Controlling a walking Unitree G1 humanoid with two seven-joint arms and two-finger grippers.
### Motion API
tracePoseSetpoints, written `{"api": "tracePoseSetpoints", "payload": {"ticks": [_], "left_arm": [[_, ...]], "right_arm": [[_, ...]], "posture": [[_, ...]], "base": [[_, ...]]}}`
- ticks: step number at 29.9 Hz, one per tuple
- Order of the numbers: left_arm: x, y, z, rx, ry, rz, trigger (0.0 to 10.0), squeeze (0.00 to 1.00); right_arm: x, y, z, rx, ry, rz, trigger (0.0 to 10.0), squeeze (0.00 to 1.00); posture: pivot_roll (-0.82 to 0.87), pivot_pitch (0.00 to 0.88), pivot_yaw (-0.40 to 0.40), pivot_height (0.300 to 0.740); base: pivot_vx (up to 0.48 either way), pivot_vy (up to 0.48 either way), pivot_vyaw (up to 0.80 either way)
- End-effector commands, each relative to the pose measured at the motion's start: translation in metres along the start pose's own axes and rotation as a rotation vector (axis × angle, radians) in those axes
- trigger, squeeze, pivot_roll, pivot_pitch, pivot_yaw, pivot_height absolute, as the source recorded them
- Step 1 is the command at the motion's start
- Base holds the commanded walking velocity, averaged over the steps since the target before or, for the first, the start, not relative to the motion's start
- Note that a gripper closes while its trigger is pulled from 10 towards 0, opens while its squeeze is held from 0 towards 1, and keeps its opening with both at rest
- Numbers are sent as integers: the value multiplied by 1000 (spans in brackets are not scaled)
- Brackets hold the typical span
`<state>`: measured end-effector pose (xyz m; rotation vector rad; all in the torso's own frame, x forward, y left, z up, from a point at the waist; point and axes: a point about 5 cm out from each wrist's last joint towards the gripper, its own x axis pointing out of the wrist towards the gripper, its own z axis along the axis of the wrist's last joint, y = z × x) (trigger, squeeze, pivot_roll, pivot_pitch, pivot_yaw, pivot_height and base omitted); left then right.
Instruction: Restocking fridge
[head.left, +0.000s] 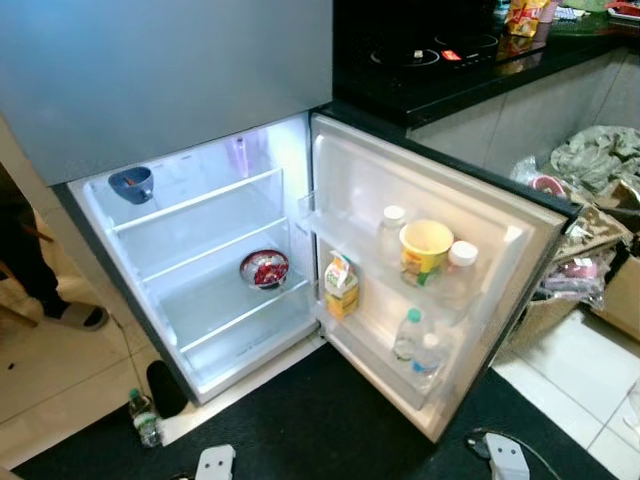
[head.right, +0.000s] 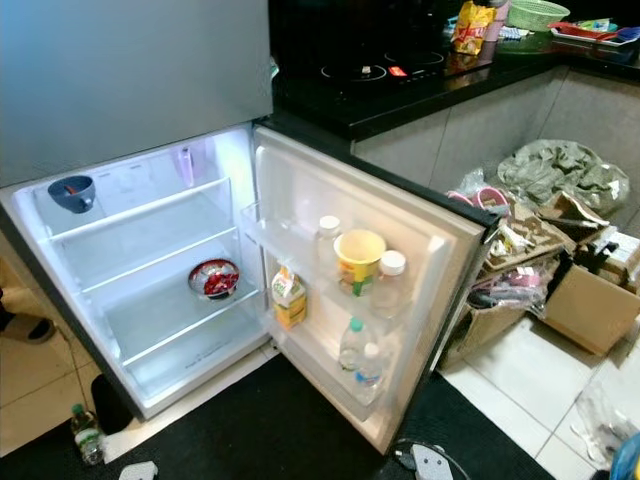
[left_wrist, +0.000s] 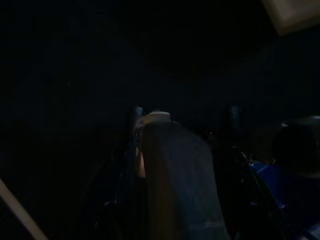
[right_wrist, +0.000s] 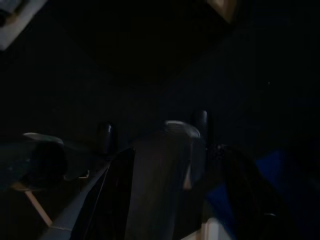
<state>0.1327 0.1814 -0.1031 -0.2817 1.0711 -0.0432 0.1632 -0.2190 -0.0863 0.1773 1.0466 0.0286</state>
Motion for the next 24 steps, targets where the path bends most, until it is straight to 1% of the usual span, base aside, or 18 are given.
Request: {"api": "tracePoseSetpoints", "payload": {"ticks": [1,3,5,9,12,16,18,20,22,24], "left_arm": [[-1,3,-4,-1,13,12,10000,0],[-1,3,-4,-1,13,12,10000,0],[1,-1,-1,0,10,7,10000,0],[5,-12,4,-5,-5,13,10000,0],[8,-22,7,-1,-7,0,10000,0],[9,-24,8,-2,-9,-5,10000,0],[9,-24,9,-4,-11,-7,10000,0],[8,-20,9,-4,-12,-5,10000,0],[6,-14,8,-5,-12,-1,10000,0],[2,-2,5,-6,-10,6,10000,0]], "right_arm": [[1,4,2,10,-13,14,10000,0],[1,4,2,10,-13,14,10000,0],[1,3,2,8,-11,14,10000,0],[1,3,1,0,-8,6,10000,0],[0,-1,1,0,-8,-25,10000,0],[0,0,1,10,-8,-18,10000,0],[0,0,0,14,-9,-16,10000,0],[0,0,0,17,-8,-18,10000,0],[0,-1,-1,8,-1,-29,10000,0],[0,-2,-2,8,6,-44,10000,0]], "posture": [[-41,0,48,740],[-41,0,48,740],[-43,0,48,740],[-44,0,48,740],[-44,0,48,740],[-45,0,51,740],[-45,0,51,740],[-44,0,52,740],[-44,0,53,740],[-44,0,53,740]], "base": [[0,-386,744],[0,-386,744],[0,-386,741],[0,0,694],[0,0,0],[0,0,0],[0,0,0],[0,0,0],[0,0,0],[0,0,0]]}}
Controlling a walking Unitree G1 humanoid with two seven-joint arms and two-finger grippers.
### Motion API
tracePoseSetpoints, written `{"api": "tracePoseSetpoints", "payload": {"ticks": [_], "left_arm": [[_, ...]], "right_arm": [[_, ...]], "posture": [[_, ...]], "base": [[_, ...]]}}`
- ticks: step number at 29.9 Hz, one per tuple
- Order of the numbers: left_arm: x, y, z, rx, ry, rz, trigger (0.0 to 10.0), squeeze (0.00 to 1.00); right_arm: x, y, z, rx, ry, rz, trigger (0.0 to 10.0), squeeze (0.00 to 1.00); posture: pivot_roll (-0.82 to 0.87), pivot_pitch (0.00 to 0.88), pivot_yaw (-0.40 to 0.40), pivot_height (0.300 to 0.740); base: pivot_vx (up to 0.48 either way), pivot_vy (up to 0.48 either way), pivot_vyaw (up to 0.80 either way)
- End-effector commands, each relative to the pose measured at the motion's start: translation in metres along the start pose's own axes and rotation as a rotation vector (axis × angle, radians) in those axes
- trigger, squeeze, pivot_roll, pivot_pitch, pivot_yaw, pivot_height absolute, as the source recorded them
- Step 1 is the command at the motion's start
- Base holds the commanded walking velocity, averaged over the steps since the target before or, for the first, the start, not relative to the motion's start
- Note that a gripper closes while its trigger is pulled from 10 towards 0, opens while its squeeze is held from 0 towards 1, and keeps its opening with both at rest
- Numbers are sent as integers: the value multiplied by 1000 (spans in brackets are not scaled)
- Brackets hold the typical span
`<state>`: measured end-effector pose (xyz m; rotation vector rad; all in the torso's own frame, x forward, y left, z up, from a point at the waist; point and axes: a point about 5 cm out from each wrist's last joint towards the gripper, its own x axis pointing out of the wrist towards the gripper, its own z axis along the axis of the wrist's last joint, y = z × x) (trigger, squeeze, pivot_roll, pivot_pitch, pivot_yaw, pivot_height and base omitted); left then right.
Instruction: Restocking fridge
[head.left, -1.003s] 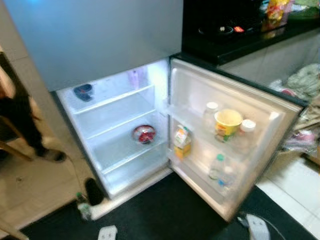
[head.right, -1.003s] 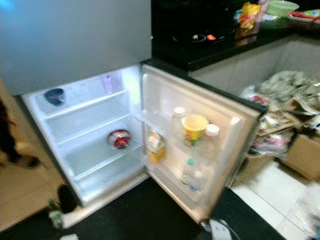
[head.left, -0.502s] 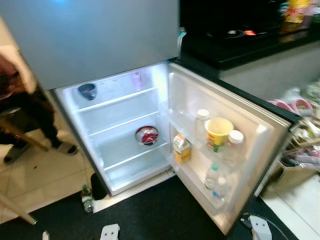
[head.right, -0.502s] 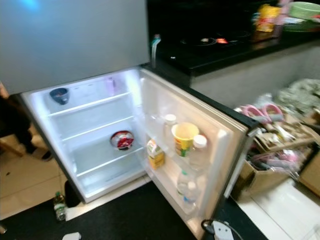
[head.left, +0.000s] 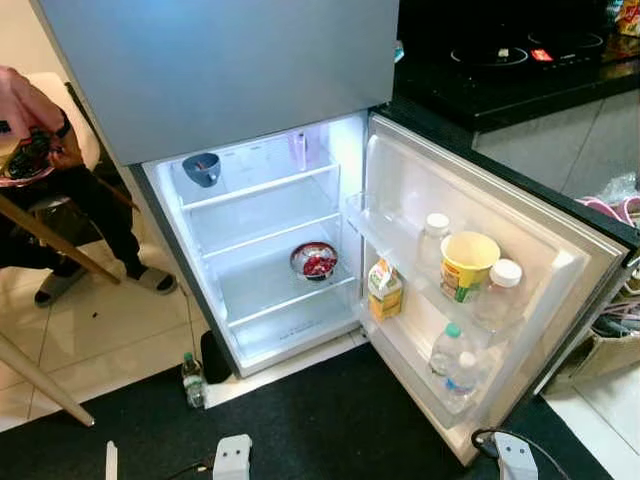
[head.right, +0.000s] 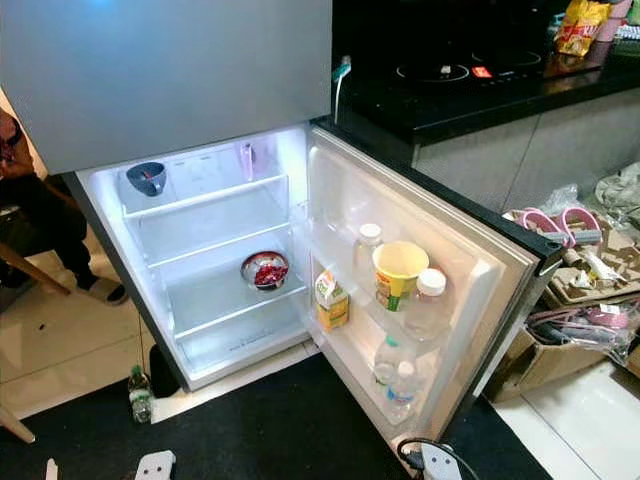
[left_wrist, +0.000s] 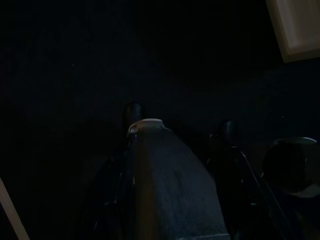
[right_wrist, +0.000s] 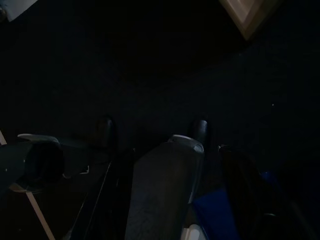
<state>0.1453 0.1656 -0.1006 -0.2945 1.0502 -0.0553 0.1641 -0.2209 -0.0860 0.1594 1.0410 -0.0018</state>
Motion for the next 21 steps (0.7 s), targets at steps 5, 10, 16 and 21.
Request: {"api": "tracePoseSetpoints", "payload": {"ticks": [5,10,16,21], "left_arm": [[-16,37,-12,-7,16,41,10000,0],[-26,56,-21,-11,27,57,10000,0],[-26,53,-27,-25,31,51,10000,0],[-22,42,-29,-26,34,41,10000,0]], "right_arm": [[-1,-5,-3,23,15,-60,10000,0],[-7,-26,-2,56,16,-197,10000,0],[-25,-70,-3,133,16,-444,0,0],[-41,-100,6,246,-60,-596,0,0]], "posture": [[-44,0,53,740],[-41,0,49,740],[-38,0,47,740],[-38,0,47,740]], "base": [[0,0,0],[0,0,0],[0,0,0],[0,0,0]]}}
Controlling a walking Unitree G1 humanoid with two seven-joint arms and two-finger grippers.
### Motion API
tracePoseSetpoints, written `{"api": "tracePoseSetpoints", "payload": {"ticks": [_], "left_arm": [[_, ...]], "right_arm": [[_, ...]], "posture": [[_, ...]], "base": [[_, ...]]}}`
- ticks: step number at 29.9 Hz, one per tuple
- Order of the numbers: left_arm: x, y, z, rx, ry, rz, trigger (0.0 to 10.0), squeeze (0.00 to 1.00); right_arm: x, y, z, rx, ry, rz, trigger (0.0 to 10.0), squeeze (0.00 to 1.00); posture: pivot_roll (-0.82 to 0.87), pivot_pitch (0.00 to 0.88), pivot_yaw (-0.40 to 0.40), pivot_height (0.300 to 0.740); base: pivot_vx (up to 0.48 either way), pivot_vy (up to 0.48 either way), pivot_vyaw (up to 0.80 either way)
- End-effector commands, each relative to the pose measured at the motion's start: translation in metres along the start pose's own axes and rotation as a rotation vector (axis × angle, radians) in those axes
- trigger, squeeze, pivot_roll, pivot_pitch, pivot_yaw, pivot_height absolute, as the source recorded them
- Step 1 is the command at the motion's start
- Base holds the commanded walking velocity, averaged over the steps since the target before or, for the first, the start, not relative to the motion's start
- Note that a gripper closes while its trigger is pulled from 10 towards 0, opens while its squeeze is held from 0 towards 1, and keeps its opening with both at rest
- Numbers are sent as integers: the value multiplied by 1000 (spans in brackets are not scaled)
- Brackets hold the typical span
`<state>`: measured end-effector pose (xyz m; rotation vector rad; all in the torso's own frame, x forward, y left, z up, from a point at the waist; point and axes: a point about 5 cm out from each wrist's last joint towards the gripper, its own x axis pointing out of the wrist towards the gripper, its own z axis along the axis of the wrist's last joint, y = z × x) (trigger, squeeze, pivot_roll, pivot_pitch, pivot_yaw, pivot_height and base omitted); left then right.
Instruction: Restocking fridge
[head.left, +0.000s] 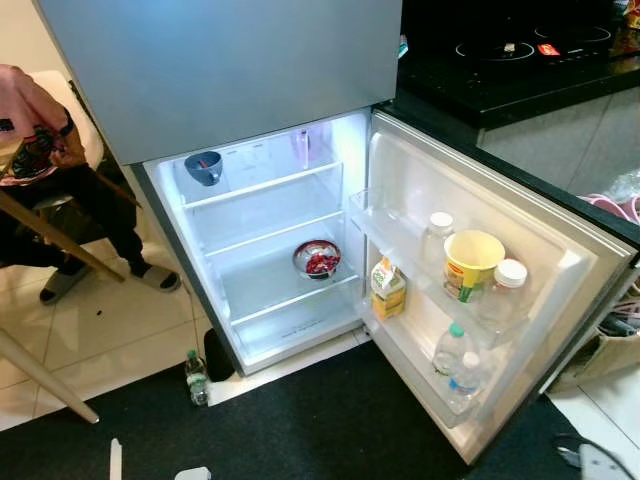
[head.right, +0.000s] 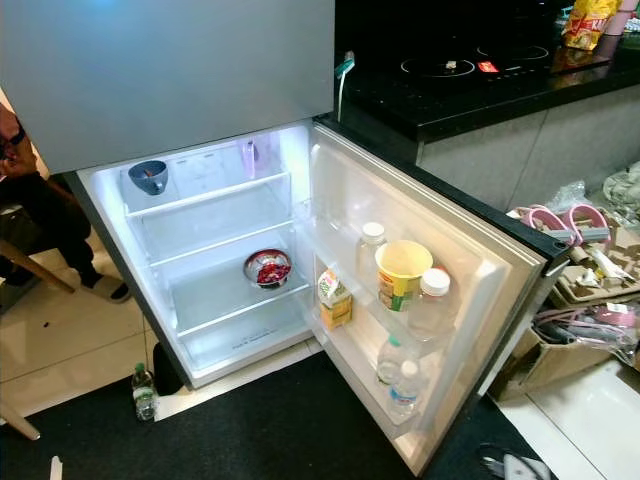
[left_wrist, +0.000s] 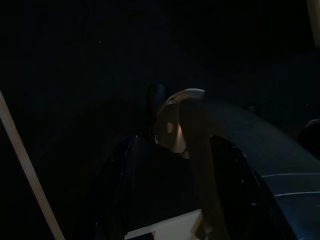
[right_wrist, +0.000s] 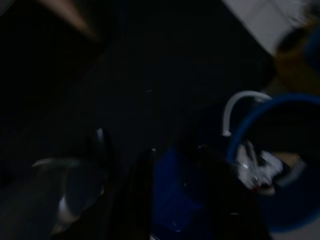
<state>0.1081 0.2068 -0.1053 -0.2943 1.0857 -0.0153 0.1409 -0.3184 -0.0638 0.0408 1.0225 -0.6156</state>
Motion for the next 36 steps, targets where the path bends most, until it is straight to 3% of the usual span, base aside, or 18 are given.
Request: {"api": "tracePoseSetpoints", "payload": {"ticks": [1,3,4,5,7,10,13,14,15,16,17,19,20,21,24,26,30,36], "left_arm": [[0,-2,-3,-4,4,4,10000,0],[3,-7,-1,-3,3,1,10000,0],[3,-7,-1,-3,3,1,10000,0],[7,-15,7,-2,-5,-2,10000,0],[7,-15,7,-2,-5,-2,10000,0],[11,-20,15,-5,-14,-2,10000,0],[11,-20,17,-5,-16,-1,10000,0],[11,-20,19,-5,-17,2,10000,0],[11,-19,20,-2,-17,6,10000,0],[11,-18,22,-1,-18,8,10000,0],[11,-18,22,-1,-18,8,10000,0],[11,-18,19,1,-14,10,10000,0],[11,-18,19,1,-14,10,10000,0],[11,-19,18,9,-10,9,10000,0],[12,-19,22,5,-20,10,10000,0],[12,-19,26,-4,-30,17,10000,0],[11,-18,24,3,-30,13,10000,0],[10,-16,22,4,-25,15,10000,0]], "right_arm": [[0,-5,3,53,-15,-33,0,0],[0,-23,22,168,-87,-102,0,0],[0,-23,22,168,-87,-102,0,0],[-3,-42,58,318,-229,-148,0,0],[-3,-42,58,318,-229,-148,0,0],[-13,-62,111,491,-420,-150,0,0],[-17,-64,126,535,-471,-112,0,0],[-23,-64,146,569,-543,-53,1373,0],[-28,-62,161,586,-599,1,10000,0],[-33,-59,175,598,-653,58,10000,0],[-33,-59,175,598,-653,58,10000,0],[-46,-48,206,589,-773,192,10000,0],[-46,-48,206,589,-773,192,10000,0],[-57,-37,227,576,-853,286,10000,0],[-65,-28,240,561,-907,357,10000,0],[-74,-13,253,513,-955,474,10000,0],[-85,17,261,378,-973,697,10000,0],[-88,45,255,192,-939,879,10000,0]], "posture": [[-38,0,47,740],[-38,0,47,740],[-38,0,47,740],[-34,0,48,740],[-34,0,48,740],[-31,0,50,740],[-27,0,53,740],[-23,0,57,740],[-23,0,57,740],[-22,0,60,740],[-22,0,60,740],[-18,0,53,740],[-18,0,53,740],[-21,0,44,740],[-26,0,49,740],[-18,0,51,740],[-15,0,58,740],[-13,0,65,740]], "base": [[0,0,0],[0,0,0],[0,0,0],[0,0,0],[0,0,0],[0,0,0],[0,0,0],[0,0,0],[0,0,0],[0,0,0],[0,0,0],[0,0,0],[0,0,0],[0,0,0],[0,0,0],[0,0,0],[0,0,0],[0,0,0]]}}
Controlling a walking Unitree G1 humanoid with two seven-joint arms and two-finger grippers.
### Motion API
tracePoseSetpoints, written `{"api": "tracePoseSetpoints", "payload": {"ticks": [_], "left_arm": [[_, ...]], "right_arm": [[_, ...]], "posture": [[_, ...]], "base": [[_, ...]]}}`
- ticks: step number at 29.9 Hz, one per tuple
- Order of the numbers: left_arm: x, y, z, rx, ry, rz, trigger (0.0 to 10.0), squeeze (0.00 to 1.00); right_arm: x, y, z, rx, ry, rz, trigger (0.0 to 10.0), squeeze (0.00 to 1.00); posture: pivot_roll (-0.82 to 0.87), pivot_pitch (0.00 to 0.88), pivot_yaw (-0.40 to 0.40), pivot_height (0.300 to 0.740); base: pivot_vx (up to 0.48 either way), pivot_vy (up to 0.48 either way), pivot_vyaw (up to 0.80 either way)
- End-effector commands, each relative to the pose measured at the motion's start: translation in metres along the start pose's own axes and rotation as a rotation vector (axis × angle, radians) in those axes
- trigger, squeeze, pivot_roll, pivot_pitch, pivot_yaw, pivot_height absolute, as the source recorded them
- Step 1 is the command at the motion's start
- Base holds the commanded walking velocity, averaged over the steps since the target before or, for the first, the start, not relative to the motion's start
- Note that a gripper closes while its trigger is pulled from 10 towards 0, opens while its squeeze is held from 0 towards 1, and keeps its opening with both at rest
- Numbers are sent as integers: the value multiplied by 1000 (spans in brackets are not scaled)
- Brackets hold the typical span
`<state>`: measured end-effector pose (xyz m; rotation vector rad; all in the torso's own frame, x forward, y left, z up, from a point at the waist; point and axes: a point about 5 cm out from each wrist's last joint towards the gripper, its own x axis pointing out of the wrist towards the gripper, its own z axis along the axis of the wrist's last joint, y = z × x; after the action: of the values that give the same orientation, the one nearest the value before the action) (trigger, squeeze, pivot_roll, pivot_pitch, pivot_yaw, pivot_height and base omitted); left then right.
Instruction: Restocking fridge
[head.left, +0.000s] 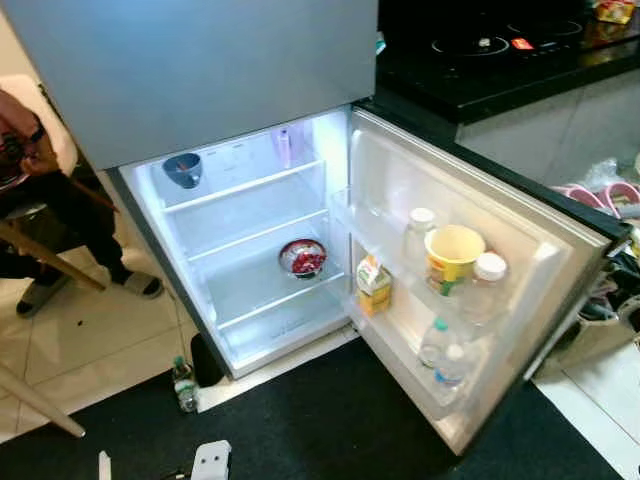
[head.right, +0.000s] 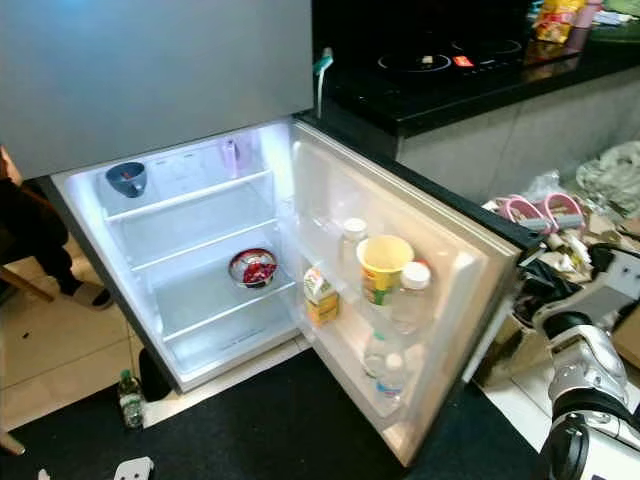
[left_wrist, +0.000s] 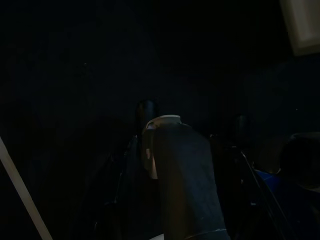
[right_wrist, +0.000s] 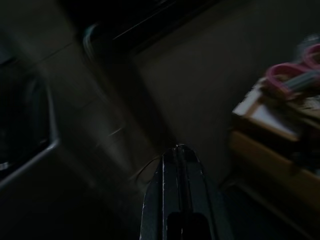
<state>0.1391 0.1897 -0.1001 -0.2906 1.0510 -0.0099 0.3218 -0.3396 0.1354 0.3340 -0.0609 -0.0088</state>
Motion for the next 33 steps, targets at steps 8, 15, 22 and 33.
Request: {"api": "tracePoseSetpoints", "payload": {"ticks": [8,15,22,33], "left_arm": [[-4,9,-6,3,16,13,10000,0],[-7,15,-7,1,18,10,10000,0],[-7,15,-9,-8,22,2,10000,0],[-1,-3,-13,-21,33,-21,10000,0]], "right_arm": [[9,47,-35,4,175,381,10000,0],[2,115,-69,91,302,935,10000,0],[-4,135,-81,164,335,1070,10000,0],[-23,91,-125,17,535,573,10000,0]], "posture": [[-9,0,70,740],[-18,0,65,740],[-20,0,61,740],[-30,0,50,740]], "base": [[0,0,0],[0,0,0],[0,0,0],[0,0,0]]}}
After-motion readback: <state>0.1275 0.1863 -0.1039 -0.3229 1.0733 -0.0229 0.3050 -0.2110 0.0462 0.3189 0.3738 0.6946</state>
